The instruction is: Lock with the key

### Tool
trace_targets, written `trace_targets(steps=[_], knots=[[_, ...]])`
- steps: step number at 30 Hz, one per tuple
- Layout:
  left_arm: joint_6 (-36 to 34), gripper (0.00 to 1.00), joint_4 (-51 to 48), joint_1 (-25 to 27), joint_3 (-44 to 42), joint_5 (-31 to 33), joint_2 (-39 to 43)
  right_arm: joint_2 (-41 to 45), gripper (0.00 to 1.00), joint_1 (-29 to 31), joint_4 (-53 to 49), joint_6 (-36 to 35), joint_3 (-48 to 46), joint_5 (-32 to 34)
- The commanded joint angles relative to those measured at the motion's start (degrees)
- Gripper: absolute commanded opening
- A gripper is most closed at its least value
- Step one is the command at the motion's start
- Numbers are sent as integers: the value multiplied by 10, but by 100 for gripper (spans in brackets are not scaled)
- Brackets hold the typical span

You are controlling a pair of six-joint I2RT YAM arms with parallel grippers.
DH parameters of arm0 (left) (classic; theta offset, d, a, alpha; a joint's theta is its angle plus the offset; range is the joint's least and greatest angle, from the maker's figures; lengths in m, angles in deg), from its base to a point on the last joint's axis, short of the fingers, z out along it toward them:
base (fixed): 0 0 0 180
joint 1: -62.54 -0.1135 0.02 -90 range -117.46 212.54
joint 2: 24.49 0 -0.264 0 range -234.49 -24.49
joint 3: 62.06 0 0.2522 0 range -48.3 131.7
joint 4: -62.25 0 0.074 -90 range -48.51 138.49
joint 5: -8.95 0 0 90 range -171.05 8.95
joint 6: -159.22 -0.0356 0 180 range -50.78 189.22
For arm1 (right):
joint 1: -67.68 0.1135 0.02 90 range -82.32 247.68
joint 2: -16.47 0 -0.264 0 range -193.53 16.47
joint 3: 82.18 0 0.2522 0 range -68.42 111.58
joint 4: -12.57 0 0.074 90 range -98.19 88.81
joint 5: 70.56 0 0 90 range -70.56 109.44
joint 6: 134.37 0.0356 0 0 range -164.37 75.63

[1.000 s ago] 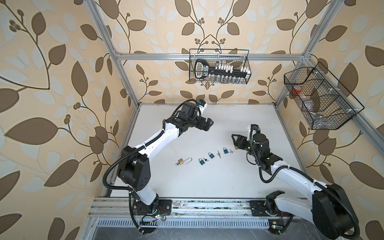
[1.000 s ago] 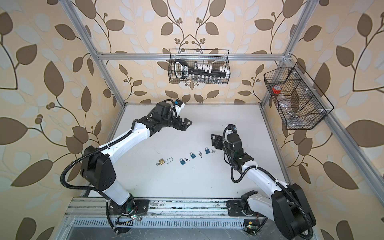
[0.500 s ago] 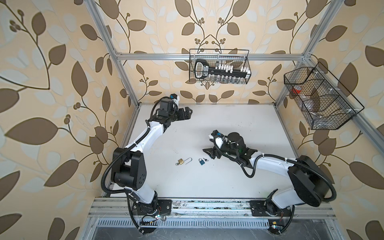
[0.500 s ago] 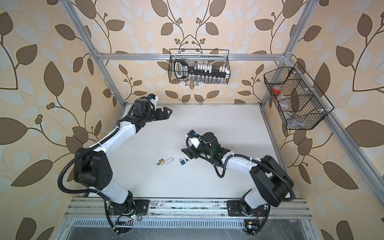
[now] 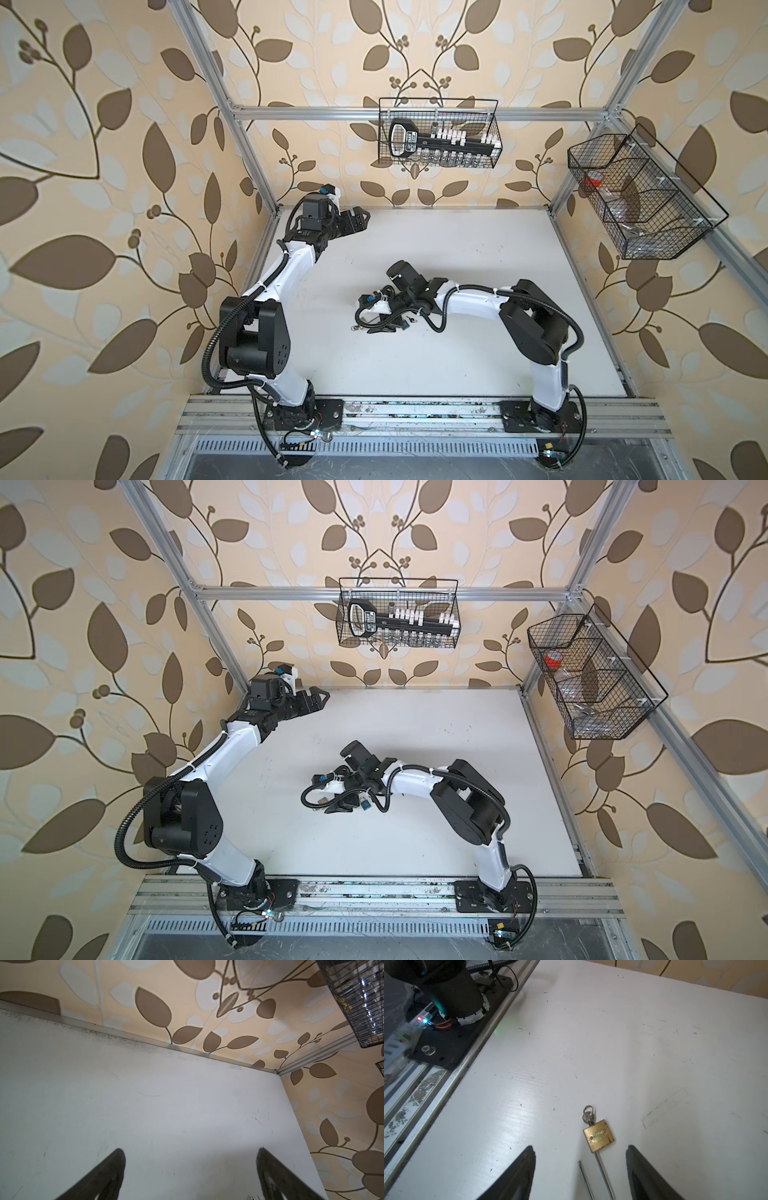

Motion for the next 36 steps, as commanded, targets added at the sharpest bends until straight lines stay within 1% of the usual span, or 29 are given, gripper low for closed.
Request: trace_targets(steps=[1, 7, 14, 20, 25, 30, 33, 36], knots=[[20, 97, 29, -11, -1, -33, 22, -46, 67, 5, -100, -69, 58, -24], [27, 97, 39, -18, 4, -67, 10, -113, 64, 5, -175, -115, 144, -5], [32, 96, 34, -23, 12, -83, -2, -159, 63, -4, -194, -121, 201, 1], [34, 96, 33, -28, 14, -90, -6, -194, 60, -10, -241, -141, 245, 11], [38, 96, 36, -33, 15, -94, -7, -203, 51, -14, -268, -158, 252, 19], [44, 96, 41, -38, 13, -101, -10, -198, 41, -16, -268, -160, 247, 10], [46, 96, 41, -40, 13, -102, -10, -195, 37, -16, -261, -156, 246, -2], [45, 96, 41, -40, 13, -102, -9, -185, 31, -15, -233, -141, 237, -9]])
